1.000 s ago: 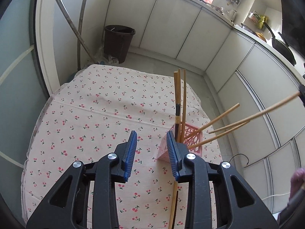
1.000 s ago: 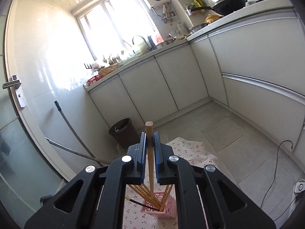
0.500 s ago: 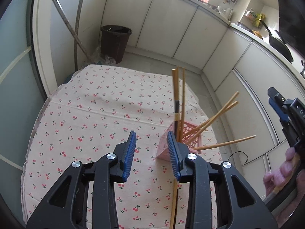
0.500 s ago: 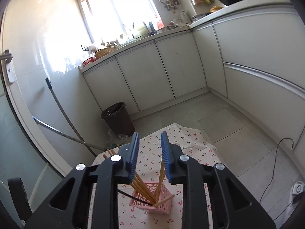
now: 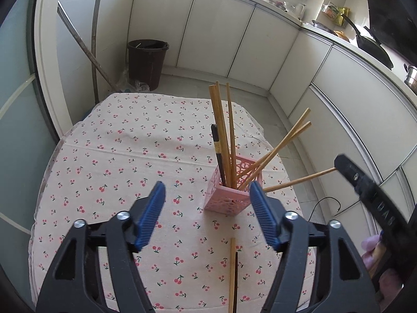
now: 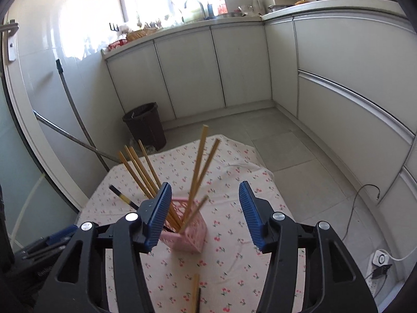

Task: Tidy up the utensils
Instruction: 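Move the open left tool back to the last wooden chopstick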

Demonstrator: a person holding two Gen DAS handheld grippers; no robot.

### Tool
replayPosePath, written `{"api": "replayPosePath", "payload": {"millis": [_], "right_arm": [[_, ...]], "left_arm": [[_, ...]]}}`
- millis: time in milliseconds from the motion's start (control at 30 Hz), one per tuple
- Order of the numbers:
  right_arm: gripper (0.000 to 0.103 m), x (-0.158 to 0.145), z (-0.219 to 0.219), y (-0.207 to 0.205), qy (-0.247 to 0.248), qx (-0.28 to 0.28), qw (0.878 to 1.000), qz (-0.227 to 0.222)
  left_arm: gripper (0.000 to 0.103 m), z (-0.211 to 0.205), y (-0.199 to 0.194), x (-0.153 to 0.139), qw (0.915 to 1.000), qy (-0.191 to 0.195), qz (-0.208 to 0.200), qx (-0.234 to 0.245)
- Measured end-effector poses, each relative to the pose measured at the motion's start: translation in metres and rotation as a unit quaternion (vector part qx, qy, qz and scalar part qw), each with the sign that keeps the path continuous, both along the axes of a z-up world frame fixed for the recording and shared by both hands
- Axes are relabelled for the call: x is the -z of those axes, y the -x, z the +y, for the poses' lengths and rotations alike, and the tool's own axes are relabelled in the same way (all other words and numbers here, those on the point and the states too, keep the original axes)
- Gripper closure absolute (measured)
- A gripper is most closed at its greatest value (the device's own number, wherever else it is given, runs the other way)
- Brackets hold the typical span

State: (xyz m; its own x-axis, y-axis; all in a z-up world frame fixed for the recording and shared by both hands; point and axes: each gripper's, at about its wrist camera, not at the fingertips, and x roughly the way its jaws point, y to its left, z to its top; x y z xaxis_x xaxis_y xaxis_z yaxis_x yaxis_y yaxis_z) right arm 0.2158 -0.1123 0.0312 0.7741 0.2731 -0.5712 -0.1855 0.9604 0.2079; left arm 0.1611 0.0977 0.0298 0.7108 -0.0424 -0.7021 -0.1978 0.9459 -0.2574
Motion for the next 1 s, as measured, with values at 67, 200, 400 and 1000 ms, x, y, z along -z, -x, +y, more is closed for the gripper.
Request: {"api": "replayPosePath", "payload": {"millis": [67,200,400,1000], "right_arm": [[0.048,0.006,-0.003,0.004,0.007,0.002,1.0,0.01],[0.041,0.016,-0.007,0.009,0.014,0.004,1.0,0.027],[0.036,0.033,-0.011,0.018,0.03,0.003,0.998,0.05],[0.02,0.083,-0.033,0.034,0.063,0.035,0.988,0.136]], "left_arm": [[0.035,-0.004,0.001,0.002,1.0,-0.007,0.004,0.005],[0.033,-0.012,0.001,0.008,0.9996,-0.02,0.014,0.015],[0.024,-0.023,0.007,0.017,0.9989,-0.038,0.021,0.02],[0.008,-0.039,0.017,0.046,0.9946,-0.06,0.073,0.043]]}}
